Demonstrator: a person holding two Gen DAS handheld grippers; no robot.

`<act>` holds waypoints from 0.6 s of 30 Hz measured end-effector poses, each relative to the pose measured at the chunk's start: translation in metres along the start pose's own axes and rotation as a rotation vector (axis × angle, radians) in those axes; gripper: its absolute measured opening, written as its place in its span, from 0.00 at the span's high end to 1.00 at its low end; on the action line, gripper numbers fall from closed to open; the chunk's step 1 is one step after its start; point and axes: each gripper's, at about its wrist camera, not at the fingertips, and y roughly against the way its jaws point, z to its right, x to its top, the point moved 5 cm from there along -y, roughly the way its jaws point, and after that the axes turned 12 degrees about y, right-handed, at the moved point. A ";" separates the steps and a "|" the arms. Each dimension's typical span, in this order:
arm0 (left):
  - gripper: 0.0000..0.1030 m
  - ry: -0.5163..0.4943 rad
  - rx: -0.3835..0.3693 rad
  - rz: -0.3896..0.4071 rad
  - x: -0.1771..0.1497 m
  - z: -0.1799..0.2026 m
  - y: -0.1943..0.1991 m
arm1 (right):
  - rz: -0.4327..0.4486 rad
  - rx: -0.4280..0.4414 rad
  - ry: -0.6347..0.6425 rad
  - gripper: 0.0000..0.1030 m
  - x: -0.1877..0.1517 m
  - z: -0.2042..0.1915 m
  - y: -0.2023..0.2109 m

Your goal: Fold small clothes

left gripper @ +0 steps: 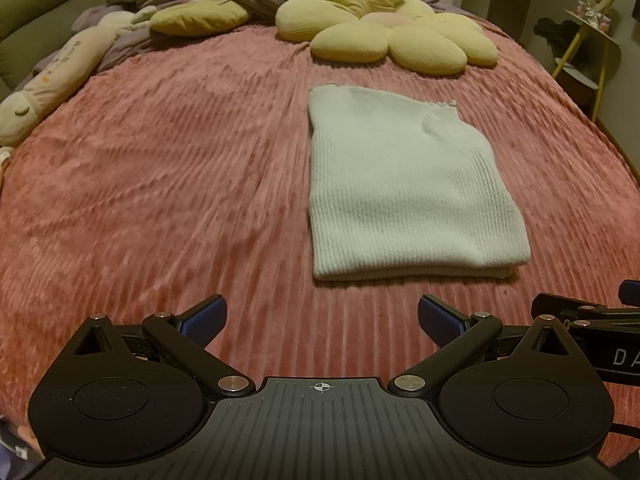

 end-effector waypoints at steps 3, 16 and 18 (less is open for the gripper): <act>0.00 0.014 -0.006 -0.002 0.001 -0.002 -0.001 | 0.001 0.001 -0.001 0.04 0.000 0.000 0.000; 0.00 -0.003 -0.011 0.003 -0.001 -0.002 -0.002 | -0.003 0.002 -0.001 0.04 0.001 0.001 -0.001; 0.00 -0.011 -0.006 0.004 -0.001 -0.001 -0.002 | -0.004 0.001 -0.001 0.04 0.001 0.001 -0.002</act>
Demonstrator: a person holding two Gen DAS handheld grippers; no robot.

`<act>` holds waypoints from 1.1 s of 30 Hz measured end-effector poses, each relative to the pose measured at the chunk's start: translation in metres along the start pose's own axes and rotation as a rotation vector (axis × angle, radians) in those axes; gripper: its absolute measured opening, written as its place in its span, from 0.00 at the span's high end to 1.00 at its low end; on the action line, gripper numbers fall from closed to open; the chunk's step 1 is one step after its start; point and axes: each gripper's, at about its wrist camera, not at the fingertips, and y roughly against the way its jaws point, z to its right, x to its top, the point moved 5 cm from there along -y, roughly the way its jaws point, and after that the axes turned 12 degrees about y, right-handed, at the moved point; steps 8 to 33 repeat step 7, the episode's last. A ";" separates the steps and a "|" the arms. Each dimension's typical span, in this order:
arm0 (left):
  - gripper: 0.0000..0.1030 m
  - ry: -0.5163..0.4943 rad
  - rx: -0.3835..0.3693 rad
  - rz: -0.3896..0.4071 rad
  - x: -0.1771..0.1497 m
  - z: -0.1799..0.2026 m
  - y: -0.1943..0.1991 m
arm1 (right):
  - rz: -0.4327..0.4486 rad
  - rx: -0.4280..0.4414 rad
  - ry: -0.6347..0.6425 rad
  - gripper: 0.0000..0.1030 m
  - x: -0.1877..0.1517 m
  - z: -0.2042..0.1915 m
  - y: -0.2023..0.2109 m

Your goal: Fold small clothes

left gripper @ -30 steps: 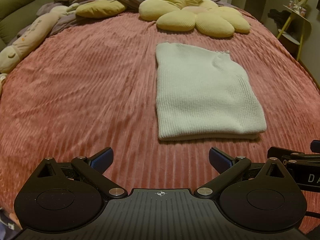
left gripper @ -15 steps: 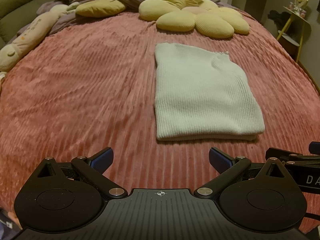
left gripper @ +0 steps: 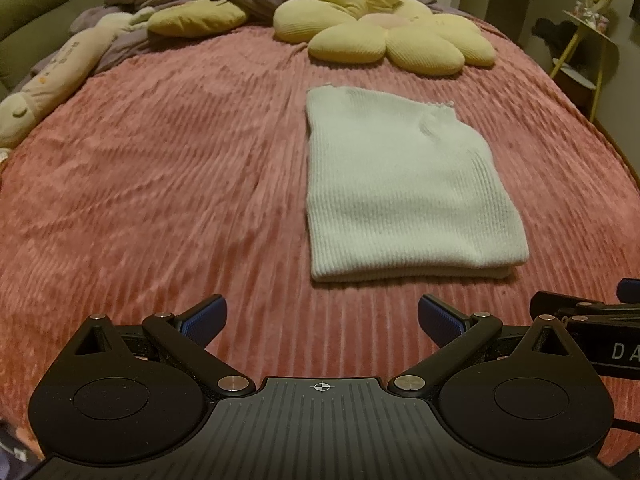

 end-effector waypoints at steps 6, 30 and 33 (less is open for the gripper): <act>0.00 -0.023 0.004 -0.007 -0.002 0.002 -0.002 | -0.004 -0.001 -0.004 0.04 -0.001 0.000 -0.001; 0.00 -0.025 0.005 -0.011 -0.002 0.002 -0.002 | -0.005 -0.001 -0.003 0.04 -0.001 0.000 -0.002; 0.00 -0.025 0.005 -0.011 -0.002 0.002 -0.002 | -0.005 -0.001 -0.003 0.04 -0.001 0.000 -0.002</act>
